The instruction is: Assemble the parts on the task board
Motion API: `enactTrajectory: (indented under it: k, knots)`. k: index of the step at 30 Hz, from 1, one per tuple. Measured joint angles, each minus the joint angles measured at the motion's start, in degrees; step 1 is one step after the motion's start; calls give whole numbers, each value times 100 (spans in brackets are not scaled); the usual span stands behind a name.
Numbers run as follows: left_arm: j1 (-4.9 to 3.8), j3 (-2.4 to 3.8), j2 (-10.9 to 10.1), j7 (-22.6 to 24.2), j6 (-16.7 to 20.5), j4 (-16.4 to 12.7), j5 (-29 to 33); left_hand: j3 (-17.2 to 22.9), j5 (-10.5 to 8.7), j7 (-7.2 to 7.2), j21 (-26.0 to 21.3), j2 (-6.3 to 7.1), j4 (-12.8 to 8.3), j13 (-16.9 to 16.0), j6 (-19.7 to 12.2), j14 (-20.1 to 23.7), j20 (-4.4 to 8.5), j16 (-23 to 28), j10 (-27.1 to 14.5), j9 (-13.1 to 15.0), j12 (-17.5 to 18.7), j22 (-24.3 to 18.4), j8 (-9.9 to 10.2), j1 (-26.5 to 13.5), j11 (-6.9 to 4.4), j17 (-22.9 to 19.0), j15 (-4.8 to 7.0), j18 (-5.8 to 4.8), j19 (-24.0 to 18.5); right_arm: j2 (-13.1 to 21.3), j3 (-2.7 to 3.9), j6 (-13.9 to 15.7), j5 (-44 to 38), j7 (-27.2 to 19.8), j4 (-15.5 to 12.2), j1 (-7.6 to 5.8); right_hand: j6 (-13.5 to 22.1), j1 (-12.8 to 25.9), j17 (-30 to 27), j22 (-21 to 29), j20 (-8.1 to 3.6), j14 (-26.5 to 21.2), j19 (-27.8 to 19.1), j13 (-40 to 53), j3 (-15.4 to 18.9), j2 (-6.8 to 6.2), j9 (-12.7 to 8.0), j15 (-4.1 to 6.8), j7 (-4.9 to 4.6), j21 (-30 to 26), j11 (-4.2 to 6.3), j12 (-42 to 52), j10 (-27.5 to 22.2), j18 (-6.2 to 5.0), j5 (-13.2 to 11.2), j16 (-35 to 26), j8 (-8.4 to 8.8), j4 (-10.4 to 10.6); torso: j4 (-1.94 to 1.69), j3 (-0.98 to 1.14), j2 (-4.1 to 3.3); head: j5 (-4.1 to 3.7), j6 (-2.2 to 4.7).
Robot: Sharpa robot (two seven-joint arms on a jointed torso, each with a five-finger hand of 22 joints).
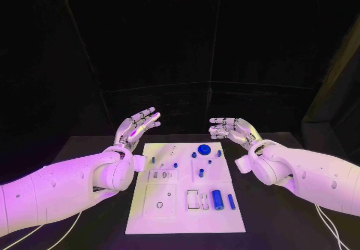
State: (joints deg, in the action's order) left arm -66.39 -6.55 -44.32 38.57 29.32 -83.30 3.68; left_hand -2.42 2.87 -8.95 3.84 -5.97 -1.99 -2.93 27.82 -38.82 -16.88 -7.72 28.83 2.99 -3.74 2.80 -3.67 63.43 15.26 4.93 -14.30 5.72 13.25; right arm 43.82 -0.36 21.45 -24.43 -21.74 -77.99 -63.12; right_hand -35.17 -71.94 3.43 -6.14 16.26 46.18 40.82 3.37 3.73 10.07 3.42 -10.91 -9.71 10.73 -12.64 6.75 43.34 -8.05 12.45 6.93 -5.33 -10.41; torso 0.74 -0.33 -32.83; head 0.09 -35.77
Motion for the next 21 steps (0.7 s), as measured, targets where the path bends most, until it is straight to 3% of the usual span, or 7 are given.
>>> enactTrajectory:
  k: [2,4,7,9,10,14,21]
  knots:
    - [0,0,-20,4,-49,-7,7,23,0,-36,161,-40,-54,-50,421,-262,5,-129,588,44,-110,87,-88,65,-39,35,78,95,383,1,0,1,-236,14,7,-5,-366,-87,3,-29,-22,307,187,6,-40,0,16,53,-56,101,44,29,300,-88,-11,8,-43,-103,-1,1,-28,-1,3]
    - [0,0,-42,6,-115,-15,8,33,0,-82,316,-42,-84,-73,730,-471,11,-217,1043,62,-188,166,-142,91,-69,56,133,137,733,18,0,2,-527,45,20,-26,-675,-132,3,-53,-60,574,352,5,-75,15,17,108,-106,192,90,29,557,-88,-11,39,-45,-203,-7,2,-58,-4,2]
    - [0,0,-84,9,-220,-36,-11,71,0,-175,911,-85,-202,-93,1488,-1116,20,-419,1796,101,-320,441,-262,205,-183,105,312,369,2081,33,3,-3,-953,109,50,-87,-1049,-183,9,-87,-111,915,574,5,-123,-10,24,186,-171,321,152,29,889,-88,-38,39,-81,-346,-30,6,-105,-15,12]
    - [-1,0,-117,10,-287,-65,-44,89,0,-269,1115,-89,-262,-93,1993,-1476,45,-485,2109,122,-376,504,-332,208,-253,107,409,375,2545,32,5,-17,-1226,161,69,-139,-1268,-221,9,-109,-151,1122,708,5,-176,13,25,232,-225,396,193,29,1081,-177,-38,39,-81,-412,-47,10,-136,-21,25]
    - [-4,0,-137,11,-324,-83,-68,90,0,-313,1178,-90,-294,-93,2111,-1604,60,-489,2210,123,-381,515,-344,210,-277,106,447,447,2698,31,6,-29,-1375,193,81,-170,-1352,-225,9,-116,-175,1200,747,5,-188,8,25,251,-248,433,206,29,1166,-177,-38,39,-81,-441,-54,11,-152,-22,29]
    - [-25,0,-255,13,-482,-191,-205,121,0,-401,1289,-95,-404,-93,2366,-2014,147,-492,2545,107,-446,515,-345,267,-381,106,560,452,3073,-5,9,-99,-2108,392,144,-334,-1654,-287,13,-166,-255,1510,953,11,-253,-54,31,339,-305,589,276,-30,1471,-177,-38,39,-81,-521,-87,14,-232,-38,45]
    - [-89,3,-460,17,-752,-483,-469,209,0,-427,1327,-165,-502,-111,2604,-2469,292,-515,2978,98,-492,452,-345,337,-532,175,713,450,3436,-212,22,-431,-3626,1022,287,-665,-2067,-371,15,-372,-470,2057,1371,18,-365,-138,36,523,-209,1052,423,-122,1995,-176,-37,5,-81,-608,-152,-7,-375,-129,30]
